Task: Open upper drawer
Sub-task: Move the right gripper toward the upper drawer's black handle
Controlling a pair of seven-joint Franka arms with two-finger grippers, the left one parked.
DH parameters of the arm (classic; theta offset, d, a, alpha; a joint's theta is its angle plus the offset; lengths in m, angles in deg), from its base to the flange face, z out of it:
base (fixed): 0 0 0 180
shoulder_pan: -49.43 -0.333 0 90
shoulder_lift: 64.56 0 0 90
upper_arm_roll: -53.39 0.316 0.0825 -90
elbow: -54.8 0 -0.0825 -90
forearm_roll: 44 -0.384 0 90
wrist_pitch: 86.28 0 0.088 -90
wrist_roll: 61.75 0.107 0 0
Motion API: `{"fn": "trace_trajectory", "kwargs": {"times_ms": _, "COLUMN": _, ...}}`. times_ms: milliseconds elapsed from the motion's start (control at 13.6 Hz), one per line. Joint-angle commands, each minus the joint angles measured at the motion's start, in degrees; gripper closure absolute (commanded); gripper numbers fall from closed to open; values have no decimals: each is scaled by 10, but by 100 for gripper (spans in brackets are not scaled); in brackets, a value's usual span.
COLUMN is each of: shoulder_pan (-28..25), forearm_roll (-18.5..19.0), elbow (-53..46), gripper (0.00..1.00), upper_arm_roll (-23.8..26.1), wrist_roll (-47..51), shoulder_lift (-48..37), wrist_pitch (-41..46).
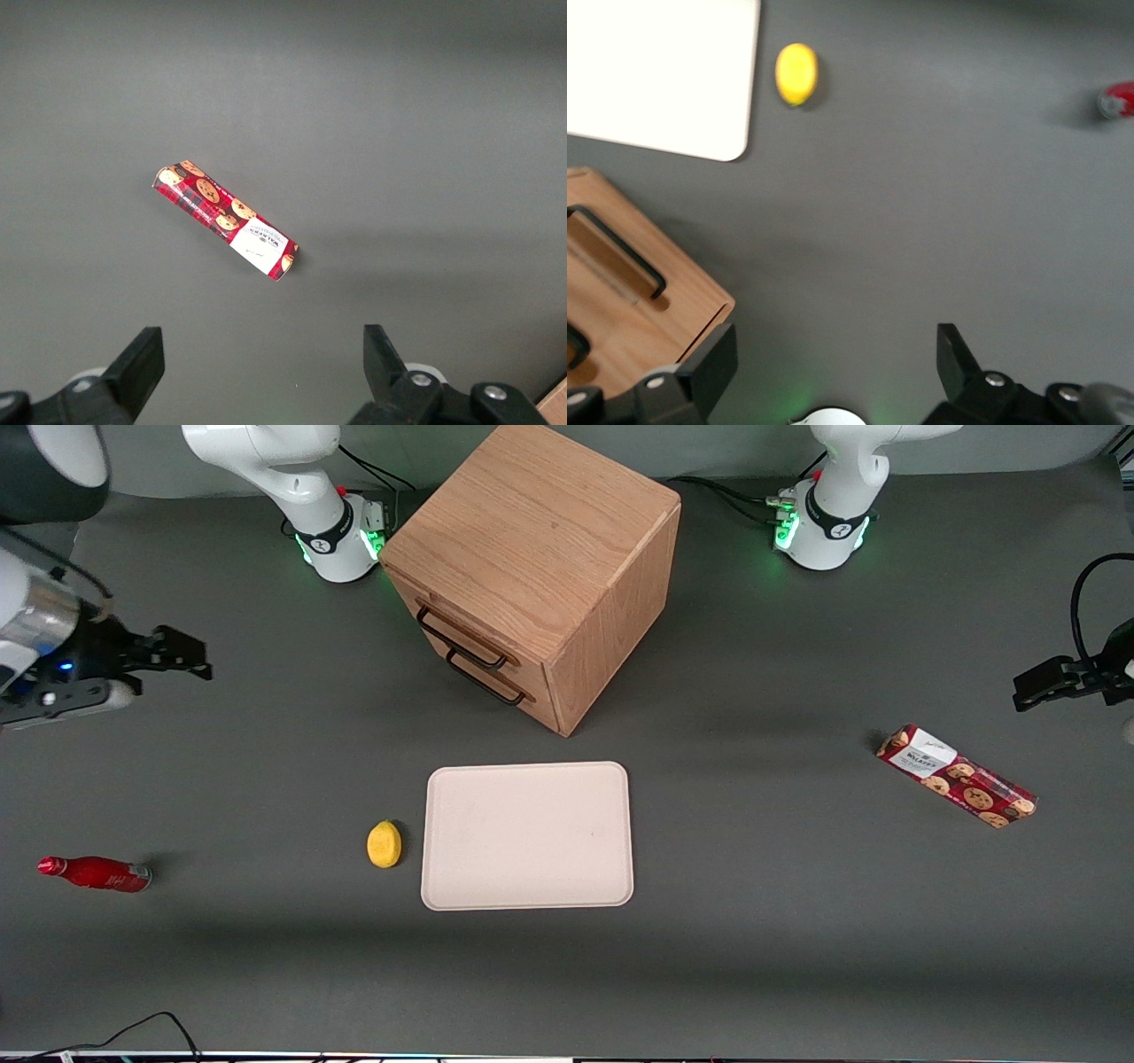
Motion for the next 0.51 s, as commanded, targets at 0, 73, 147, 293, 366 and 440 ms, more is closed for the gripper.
{"fn": "trace_trajectory", "kwargs": {"times_ms": 0, "shoulder_pan": -48, "forearm_roll": -8, "elbow": -32, "gripper": 0, "upper_arm_roll": -7, "wrist_roll": -12, "shoulder_lift": 5, "wrist_pitch": 50}}
{"fn": "trace_trajectory", "kwargs": {"times_ms": 73, "shoulder_pan": -78, "forearm_roll": -8, "elbow": -33, "gripper": 0, "upper_arm_roll": -10, "wrist_roll": -11, "shoulder_lift": 4, "wrist_pitch": 53}}
{"fn": "trace_trajectory", "kwargs": {"times_ms": 147, "shoulder_pan": -106, "forearm_roll": -8, "elbow": -32, "gripper": 0, "upper_arm_roll": -16, "wrist_roll": -11, "shoulder_lift": 3, "wrist_pitch": 53}}
{"fn": "trace_trajectory", "kwargs": {"times_ms": 293, "shoulder_pan": -152, "forearm_roll": -11, "elbow": -28, "gripper": 0, "upper_arm_roll": -24, "wrist_roll": -12, "shoulder_lift": 3, "wrist_pitch": 63}}
{"fn": "trace_trajectory", "kwargs": {"times_ms": 366, "shoulder_pan": -174, "forearm_roll": -11, "elbow": -29, "gripper": 0, "upper_arm_roll": -24, "wrist_roll": -12, "shoulder_lift": 4, "wrist_pitch": 63}}
{"fn": "trace_trajectory", "kwargs": {"times_ms": 440, "shoulder_pan": -194, "forearm_roll": -12, "elbow": -29, "gripper": 0, "upper_arm_roll": -24, "wrist_roll": -12, "shoulder_lift": 5, "wrist_pitch": 63}}
